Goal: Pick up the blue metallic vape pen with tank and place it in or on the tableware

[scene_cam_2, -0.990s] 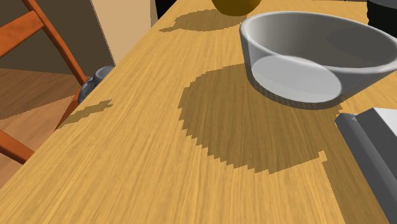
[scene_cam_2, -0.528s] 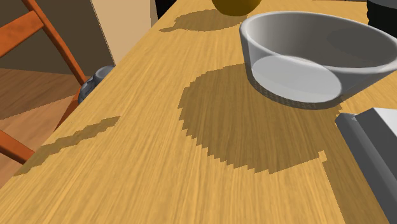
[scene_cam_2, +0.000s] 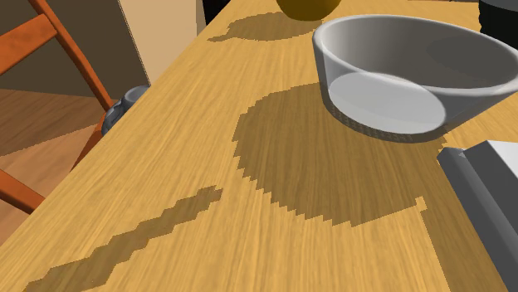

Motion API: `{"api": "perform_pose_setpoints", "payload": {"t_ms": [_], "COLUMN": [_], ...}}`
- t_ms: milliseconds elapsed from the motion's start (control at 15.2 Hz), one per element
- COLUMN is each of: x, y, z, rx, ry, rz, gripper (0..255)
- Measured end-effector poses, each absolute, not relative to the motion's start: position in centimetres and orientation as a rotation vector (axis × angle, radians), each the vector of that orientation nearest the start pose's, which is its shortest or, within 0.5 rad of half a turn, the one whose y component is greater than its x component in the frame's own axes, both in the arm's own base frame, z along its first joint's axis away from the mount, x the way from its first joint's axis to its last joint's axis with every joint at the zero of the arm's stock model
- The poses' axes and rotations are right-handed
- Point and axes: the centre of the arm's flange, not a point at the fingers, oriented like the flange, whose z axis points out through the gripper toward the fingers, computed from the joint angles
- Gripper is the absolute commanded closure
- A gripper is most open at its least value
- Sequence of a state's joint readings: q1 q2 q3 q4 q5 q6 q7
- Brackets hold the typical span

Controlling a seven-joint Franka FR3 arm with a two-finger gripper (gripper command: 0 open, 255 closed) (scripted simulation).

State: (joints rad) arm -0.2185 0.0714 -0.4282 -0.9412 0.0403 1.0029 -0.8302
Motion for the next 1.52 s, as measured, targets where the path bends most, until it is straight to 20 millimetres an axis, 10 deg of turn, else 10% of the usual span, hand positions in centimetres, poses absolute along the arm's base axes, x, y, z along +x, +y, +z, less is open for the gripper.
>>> {"api": "perform_pose_setpoints", "payload": {"t_ms": [1518], "x": [38.4], "y": [-27.6], "z": [71.2], "rx": [-3.120], "ry": [-0.327], "rz": [-0.001], "gripper": [255]}}
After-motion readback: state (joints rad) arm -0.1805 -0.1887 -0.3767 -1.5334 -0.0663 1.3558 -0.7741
